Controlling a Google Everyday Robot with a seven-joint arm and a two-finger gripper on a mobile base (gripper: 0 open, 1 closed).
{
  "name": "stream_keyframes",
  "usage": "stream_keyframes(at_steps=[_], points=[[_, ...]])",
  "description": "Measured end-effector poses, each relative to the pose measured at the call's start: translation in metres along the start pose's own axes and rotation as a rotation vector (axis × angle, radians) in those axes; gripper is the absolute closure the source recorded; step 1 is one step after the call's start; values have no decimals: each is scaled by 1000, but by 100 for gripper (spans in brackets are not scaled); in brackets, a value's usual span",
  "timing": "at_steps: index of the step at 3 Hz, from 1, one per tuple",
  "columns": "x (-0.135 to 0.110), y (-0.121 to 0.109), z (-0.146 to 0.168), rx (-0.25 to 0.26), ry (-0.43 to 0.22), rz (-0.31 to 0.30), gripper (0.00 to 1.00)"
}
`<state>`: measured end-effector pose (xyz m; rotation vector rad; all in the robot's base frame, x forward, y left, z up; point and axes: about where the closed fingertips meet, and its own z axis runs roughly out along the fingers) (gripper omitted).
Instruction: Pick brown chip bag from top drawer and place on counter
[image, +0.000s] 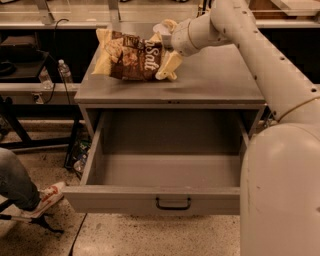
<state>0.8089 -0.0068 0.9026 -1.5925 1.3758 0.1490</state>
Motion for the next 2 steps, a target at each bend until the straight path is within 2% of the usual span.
stream_keyframes(at_steps=[2], points=[[77,-28,-84,241,153,159,0]])
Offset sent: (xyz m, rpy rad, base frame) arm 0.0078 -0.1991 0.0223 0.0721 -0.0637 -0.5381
